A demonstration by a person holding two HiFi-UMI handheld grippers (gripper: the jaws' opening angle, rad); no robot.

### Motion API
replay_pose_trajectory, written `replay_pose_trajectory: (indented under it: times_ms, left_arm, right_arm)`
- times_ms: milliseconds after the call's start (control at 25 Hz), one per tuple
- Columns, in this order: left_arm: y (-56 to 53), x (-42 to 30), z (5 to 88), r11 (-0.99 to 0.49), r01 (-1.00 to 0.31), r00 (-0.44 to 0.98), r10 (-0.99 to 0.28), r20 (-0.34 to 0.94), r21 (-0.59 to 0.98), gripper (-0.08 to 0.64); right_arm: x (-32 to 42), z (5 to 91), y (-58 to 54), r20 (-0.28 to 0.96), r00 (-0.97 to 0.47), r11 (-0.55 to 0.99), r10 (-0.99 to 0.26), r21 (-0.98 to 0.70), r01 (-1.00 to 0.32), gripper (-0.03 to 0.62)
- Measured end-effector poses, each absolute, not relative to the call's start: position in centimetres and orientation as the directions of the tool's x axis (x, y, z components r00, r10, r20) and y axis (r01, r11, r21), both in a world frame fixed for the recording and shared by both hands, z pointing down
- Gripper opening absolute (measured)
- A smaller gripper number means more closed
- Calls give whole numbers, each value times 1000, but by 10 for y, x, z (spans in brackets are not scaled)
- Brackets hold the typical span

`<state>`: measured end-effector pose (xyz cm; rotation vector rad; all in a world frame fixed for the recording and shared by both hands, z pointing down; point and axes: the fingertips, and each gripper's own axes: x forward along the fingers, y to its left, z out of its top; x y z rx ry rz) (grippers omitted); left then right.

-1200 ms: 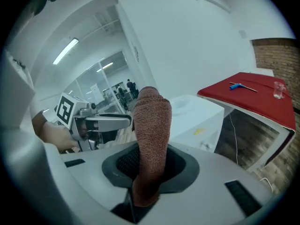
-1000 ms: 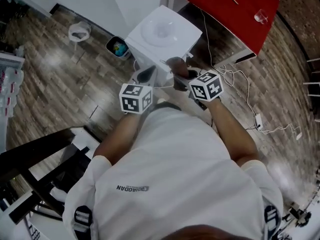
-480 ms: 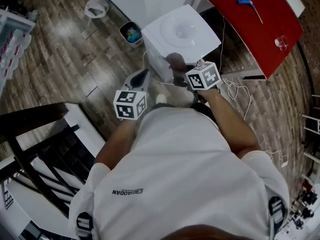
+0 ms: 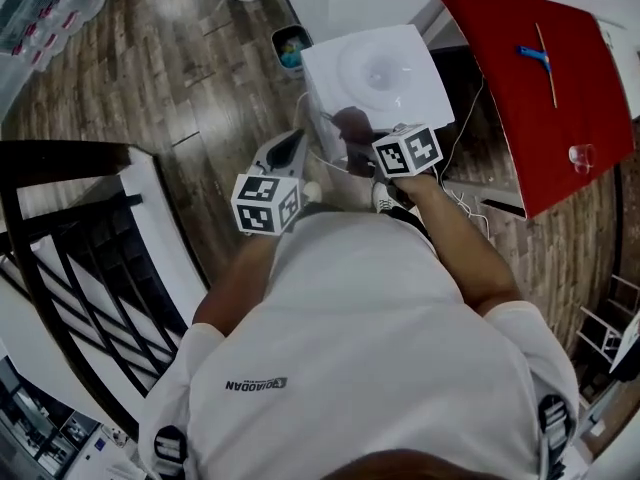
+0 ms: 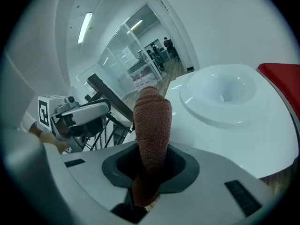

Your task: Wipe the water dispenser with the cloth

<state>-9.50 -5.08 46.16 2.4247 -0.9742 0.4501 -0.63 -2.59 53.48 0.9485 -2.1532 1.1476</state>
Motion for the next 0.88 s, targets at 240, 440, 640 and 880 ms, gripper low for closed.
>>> replay_pose_trajectory:
  times_ms: [240,440,640,880]
  left_arm:
    - [-41,-61,463,-596,-747,654,-577,490,295,0]
    - [-42,-41,457,-566,-776,623,-619,479,278,0]
    - [-36,-23,452,-525,-806,587,-656,474,272,0]
    - [-21,-9,453,-481,-838,542,-683,490,257,0]
  right_arm:
    - [23,538,-27,684,-681,399,-261,-566,-721,86]
    - [43,537,-28,654,-724,395,-220,-619,-679,85]
    - [75,536,-30,662,-717,410,-216,-606,-682,86]
    - [127,537,-39,655,-712,356,-254,-621,-698,86]
